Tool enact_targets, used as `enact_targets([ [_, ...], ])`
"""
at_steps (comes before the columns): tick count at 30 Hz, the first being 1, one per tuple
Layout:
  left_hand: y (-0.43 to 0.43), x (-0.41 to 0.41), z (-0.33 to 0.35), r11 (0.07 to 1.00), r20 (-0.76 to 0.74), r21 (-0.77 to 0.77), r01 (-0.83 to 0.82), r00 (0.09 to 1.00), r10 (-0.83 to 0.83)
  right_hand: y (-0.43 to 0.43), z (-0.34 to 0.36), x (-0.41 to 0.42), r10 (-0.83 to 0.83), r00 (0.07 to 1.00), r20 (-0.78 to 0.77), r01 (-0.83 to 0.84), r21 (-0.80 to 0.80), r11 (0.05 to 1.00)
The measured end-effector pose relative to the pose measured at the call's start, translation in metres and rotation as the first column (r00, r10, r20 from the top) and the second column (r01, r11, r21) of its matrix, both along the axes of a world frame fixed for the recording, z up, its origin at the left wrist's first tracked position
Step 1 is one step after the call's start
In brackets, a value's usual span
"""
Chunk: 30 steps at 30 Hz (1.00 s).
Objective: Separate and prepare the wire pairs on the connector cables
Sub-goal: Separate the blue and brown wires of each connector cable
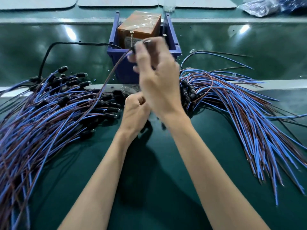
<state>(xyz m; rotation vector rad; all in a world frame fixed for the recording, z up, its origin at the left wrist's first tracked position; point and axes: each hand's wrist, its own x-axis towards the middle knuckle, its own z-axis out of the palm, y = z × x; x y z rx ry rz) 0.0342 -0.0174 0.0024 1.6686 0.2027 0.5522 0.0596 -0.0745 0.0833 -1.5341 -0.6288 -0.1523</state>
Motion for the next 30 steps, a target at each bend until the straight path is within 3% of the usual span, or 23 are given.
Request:
enact_targets([
  [4,0.003,0.000,0.000,0.996,-0.009,-0.053,0.074,0.997,-0.074,-0.014,0.011,0.012,0.057,0.971,-0.233,0.022,0.323,0.946],
  [7,0.006,-0.001,0.000,0.982,0.034,-0.140,0.130,0.991,-0.126,-0.021,0.016,0.017,0.085,0.958,-0.274,0.043,0.432,0.901],
  [13,0.007,0.000,0.001,0.944,0.093,-0.274,0.183,0.982,-0.163,-0.031,0.014,0.025,-0.070,0.975,-0.213,0.119,0.226,0.967],
  [17,0.007,0.005,0.001,0.910,0.075,-0.406,0.085,0.995,-0.060,-0.033,0.012,0.030,-0.147,0.976,-0.160,0.163,0.089,0.983],
  [21,0.006,0.009,0.001,0.936,0.025,-0.350,-0.033,0.999,0.044,-0.037,0.013,0.035,-0.196,0.969,-0.150,0.192,-0.040,0.981],
  [25,0.006,0.010,0.001,0.934,0.030,-0.334,-0.126,0.989,0.144,-0.039,0.011,0.040,-0.148,0.976,-0.160,0.118,-0.186,0.975],
  [30,0.009,0.011,0.002,0.894,0.058,-0.394,-0.213,0.965,0.255,-0.039,0.007,0.040,-0.136,0.985,-0.110,0.095,-0.316,0.944],
])
